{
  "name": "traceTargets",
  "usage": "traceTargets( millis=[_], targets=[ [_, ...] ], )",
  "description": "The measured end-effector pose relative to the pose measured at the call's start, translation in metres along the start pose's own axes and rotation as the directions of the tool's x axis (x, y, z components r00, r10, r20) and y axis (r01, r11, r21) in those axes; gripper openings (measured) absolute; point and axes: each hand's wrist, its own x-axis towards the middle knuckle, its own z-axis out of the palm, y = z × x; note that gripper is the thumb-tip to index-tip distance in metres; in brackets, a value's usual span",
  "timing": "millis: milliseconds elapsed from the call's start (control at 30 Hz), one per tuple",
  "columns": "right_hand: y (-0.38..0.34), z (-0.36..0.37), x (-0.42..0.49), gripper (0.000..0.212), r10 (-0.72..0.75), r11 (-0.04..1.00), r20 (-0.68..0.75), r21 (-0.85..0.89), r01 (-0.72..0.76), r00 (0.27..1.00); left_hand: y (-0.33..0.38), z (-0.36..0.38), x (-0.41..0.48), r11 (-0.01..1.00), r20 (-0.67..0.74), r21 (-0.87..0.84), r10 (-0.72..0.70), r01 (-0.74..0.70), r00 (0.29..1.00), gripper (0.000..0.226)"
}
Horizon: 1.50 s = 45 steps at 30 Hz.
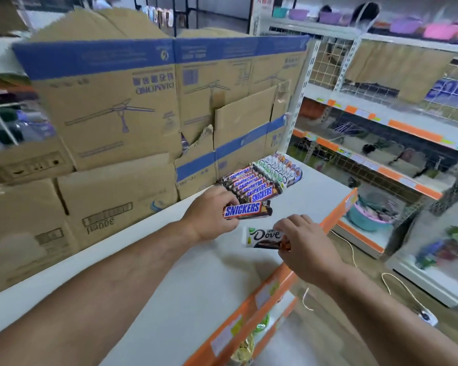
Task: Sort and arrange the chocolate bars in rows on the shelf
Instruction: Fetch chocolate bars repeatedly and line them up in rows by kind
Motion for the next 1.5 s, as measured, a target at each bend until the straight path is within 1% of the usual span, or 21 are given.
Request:
traceTargets(
  millis=[100,200,267,333,433,567,667,767,867,967,1067,1167,1333,1500],
  targets=[
    [0.033,0.007,0.018,0.040,-0.023,1.000,0.018,0.018,0.023,1.000,0.004,0.022,0.024,1.000,0.014,0.023,-0.020,0.020,1.000,0.032],
    [0.068,0.015,0.038,0.041,-0.083,0.996,0.051,0.029,0.082,0.995,0.008,0.046,0.042,0.997,-0.008,0.056,-0.050,0.050,0.999,0.035],
    [0.092,0.020,0.054,0.042,-0.127,0.991,0.068,0.042,0.124,0.990,0.014,0.061,0.052,0.992,-0.040,0.097,-0.081,0.085,0.996,0.036],
    [0.117,0.023,0.070,0.043,-0.186,0.981,0.102,0.068,0.179,0.977,0.022,0.076,0.062,0.978,-0.103,0.142,-0.141,0.155,0.985,0.035],
    [0.150,0.025,0.091,0.044,-0.279,0.957,0.135,0.115,0.265,0.951,0.036,0.097,0.068,0.942,-0.179,0.186,-0.246,0.278,0.953,0.036],
    [0.182,0.028,0.114,0.049,-0.398,0.916,0.191,0.136,0.378,0.897,0.049,0.110,0.069,0.907,-0.276,0.171,-0.331,0.385,0.902,0.036],
    [0.193,0.032,0.121,0.049,-0.454,0.888,0.205,0.183,0.422,0.867,0.060,0.112,0.069,0.865,-0.299,0.177,-0.406,0.469,0.863,0.040],
    [0.196,0.031,0.126,0.050,-0.500,0.860,0.214,0.235,0.453,0.839,0.065,0.114,0.071,0.841,-0.308,0.173,-0.448,0.512,0.839,0.038],
    [0.195,0.029,0.130,0.051,-0.520,0.848,0.224,0.253,0.466,0.824,0.064,0.117,0.072,0.828,-0.329,0.118,-0.488,0.548,0.808,0.033],
    [0.195,0.029,0.133,0.050,-0.531,0.841,0.237,0.267,0.472,0.813,0.061,0.122,0.069,0.828,-0.349,0.059,-0.507,0.558,0.788,0.035],
    [0.194,0.026,0.136,0.052,-0.529,0.842,0.263,0.278,0.462,0.807,0.057,0.123,0.068,0.841,-0.364,0.039,-0.491,0.539,0.792,0.034],
    [0.194,0.026,0.138,0.050,-0.510,0.855,0.290,0.276,0.440,0.810,0.054,0.123,0.069,0.849,-0.371,0.017,-0.485,0.528,0.792,0.032],
    [0.194,0.026,0.142,0.042,-0.509,0.857,0.324,0.278,0.435,0.797,0.050,0.125,0.065,0.872,-0.382,0.047,-0.435,0.487,0.816,0.033],
    [0.193,0.027,0.145,0.038,-0.522,0.849,0.333,0.296,0.438,0.786,0.055,0.125,0.064,0.881,-0.396,0.076,-0.403,0.467,0.825,0.036]
  ],
)
